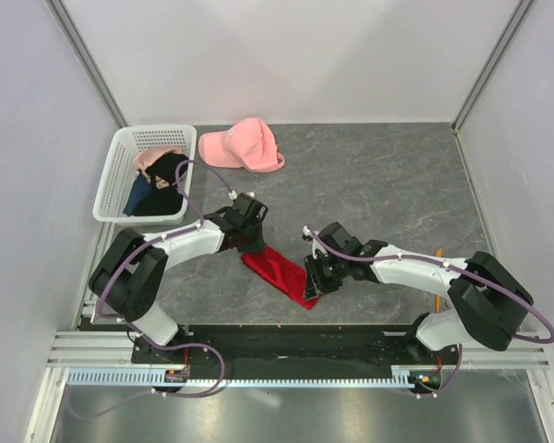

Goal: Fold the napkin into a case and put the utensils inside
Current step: Move the smaller rectangle-folded napkin to the center of the board.

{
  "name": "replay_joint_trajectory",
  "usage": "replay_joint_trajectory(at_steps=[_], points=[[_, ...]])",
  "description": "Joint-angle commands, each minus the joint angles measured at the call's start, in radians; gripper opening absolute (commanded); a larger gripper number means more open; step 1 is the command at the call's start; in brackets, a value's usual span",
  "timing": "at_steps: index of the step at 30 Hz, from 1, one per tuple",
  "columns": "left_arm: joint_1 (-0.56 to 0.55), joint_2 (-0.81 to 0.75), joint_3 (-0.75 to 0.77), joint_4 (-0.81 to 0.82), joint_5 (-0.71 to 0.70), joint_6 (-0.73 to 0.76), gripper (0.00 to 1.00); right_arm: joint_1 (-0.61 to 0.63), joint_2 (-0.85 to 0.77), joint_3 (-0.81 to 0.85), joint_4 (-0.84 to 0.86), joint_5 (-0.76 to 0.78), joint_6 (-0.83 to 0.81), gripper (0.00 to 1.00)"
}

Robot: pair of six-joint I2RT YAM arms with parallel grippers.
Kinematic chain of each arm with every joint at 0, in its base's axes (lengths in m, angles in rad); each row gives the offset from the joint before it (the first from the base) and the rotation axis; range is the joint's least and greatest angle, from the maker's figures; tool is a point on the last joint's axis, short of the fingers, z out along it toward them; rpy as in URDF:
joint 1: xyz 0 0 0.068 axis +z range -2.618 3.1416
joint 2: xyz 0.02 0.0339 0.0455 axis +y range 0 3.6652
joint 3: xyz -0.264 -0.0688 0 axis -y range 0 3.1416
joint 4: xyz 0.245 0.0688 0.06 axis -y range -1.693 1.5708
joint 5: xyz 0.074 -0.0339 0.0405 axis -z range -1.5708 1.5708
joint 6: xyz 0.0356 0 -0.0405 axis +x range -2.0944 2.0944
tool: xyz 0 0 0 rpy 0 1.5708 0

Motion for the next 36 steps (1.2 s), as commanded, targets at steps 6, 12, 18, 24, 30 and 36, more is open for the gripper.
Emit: replay_joint_trajectory(at_steps=[6,12,18,24,30,36], points=[[0.005,-0.017,-0.019,0.035,-0.043,0.046,0.05,-0.046,0.024,-0.036,0.064,0.177,-0.001,0.27],[0.005,-0.112,-0.117,0.041,-0.028,0.007,0.05,-0.112,0.124,0.059,0.015,0.197,-0.124,0.29],[0.005,-0.213,-0.195,0.014,-0.046,-0.022,0.05,-0.132,0.193,0.169,-0.045,0.191,-0.188,0.31],[0.005,-0.307,-0.235,-0.037,-0.081,-0.056,0.05,-0.132,0.221,0.206,-0.054,0.174,-0.207,0.33],[0.007,-0.336,-0.238,-0.091,-0.149,-0.073,0.05,-0.123,0.21,0.149,0.0,0.103,-0.167,0.33],[0.007,-0.5,-0.26,-0.12,-0.19,-0.112,0.08,-0.094,0.236,0.134,0.06,0.109,-0.141,0.34]])
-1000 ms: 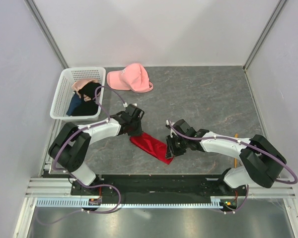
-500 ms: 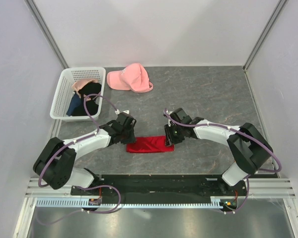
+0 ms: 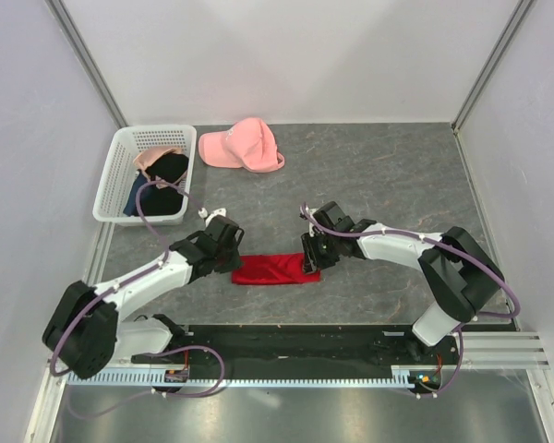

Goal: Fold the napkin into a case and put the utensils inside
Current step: Move the smaller rectangle-folded napkin to the center of the board.

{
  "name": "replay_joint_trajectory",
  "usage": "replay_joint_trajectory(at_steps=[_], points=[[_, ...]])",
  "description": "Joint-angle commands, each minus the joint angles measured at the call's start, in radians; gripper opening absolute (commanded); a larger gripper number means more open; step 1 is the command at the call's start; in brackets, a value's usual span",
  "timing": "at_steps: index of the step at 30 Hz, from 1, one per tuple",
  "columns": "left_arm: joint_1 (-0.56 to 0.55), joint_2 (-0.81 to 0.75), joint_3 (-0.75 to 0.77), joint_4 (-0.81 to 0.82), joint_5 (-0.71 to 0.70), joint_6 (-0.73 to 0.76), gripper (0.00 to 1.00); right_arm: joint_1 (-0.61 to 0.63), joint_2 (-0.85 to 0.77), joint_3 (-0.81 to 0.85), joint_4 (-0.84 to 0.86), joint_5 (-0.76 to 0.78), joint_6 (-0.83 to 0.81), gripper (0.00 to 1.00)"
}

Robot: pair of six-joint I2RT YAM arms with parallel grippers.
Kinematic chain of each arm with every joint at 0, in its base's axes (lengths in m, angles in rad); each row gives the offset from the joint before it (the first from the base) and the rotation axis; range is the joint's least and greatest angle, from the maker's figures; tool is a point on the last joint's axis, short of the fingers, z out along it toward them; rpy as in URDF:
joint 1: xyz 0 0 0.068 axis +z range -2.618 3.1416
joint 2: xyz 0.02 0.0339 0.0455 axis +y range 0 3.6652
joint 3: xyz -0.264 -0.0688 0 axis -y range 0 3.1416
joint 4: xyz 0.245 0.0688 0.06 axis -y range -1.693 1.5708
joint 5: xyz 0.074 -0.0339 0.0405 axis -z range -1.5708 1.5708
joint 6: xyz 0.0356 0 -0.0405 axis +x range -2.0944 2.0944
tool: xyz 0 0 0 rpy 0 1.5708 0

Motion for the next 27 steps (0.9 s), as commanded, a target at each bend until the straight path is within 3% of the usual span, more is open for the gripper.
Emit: replay_joint_trajectory(at_steps=[1,10,18,22,27], points=[[0.001,-0.16,0.002,-0.043,-0.083,-0.06,0.09,0.033,0.036,-0.005,0.051,-0.007,0.017,0.33],[0.004,-0.424,0.102,-0.231,-0.163,-0.054,0.14,0.142,0.201,0.179,0.076,-0.024,0.045,0.34],[0.004,-0.461,0.12,-0.257,-0.163,-0.052,0.16,0.219,0.286,0.326,0.077,-0.034,0.131,0.34],[0.004,-0.438,0.142,-0.251,-0.148,-0.031,0.17,0.217,0.209,0.296,0.088,0.015,0.18,0.38],[0.004,-0.426,0.165,-0.2,-0.102,0.023,0.21,0.171,0.033,0.214,0.025,0.148,0.216,0.53]])
